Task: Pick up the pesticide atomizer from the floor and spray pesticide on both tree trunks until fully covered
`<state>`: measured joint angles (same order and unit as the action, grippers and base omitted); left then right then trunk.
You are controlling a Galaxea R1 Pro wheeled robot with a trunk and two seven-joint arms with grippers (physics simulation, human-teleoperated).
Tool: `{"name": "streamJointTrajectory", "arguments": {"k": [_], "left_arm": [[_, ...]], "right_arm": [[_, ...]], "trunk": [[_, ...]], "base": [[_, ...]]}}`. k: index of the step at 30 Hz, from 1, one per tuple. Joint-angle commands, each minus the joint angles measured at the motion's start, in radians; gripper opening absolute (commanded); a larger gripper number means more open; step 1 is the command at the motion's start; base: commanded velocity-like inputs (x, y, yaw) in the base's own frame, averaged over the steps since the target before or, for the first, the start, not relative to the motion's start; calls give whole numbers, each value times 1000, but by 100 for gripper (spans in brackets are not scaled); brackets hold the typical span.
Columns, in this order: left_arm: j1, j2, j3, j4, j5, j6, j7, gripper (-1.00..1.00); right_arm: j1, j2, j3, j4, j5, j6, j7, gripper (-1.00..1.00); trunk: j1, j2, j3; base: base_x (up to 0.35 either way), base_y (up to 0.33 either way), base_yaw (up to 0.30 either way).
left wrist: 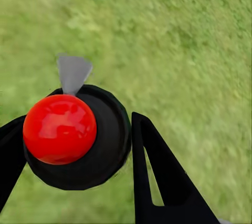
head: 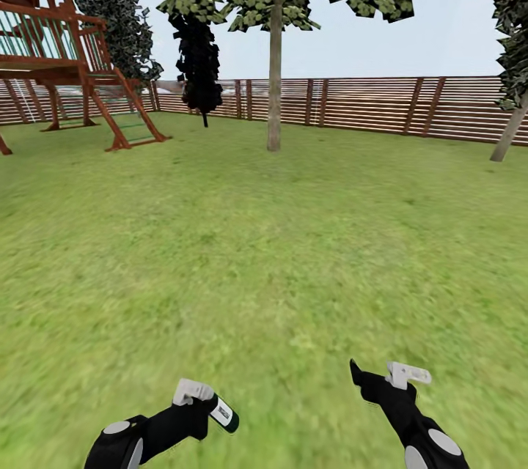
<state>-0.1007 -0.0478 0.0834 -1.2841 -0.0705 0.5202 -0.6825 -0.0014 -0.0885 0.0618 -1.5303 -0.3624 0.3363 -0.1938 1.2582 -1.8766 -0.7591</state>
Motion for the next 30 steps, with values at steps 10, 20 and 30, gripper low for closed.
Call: {"name": "streamJointTrajectory", "arguments": {"k": [10,20,30], "left_arm": [[-1,-1,3,-3,-8,4,-8,-100],[-1,-1,2,-3,-8,4,-8,-100],[-1,-2,2,-3,-8,4,-8,-100]], "right_arm": [[0,0,4,-6,-10,3,-9,100],[0,0,4,-7,-10,3,-9,100],[0,0,4,-7,-10,2,-9,100]], "trunk": [[1,0,-1],[1,0,-1],[1,0,-1]], "base": [[342,0,0],[342,0,0],[342,0,0]]}}
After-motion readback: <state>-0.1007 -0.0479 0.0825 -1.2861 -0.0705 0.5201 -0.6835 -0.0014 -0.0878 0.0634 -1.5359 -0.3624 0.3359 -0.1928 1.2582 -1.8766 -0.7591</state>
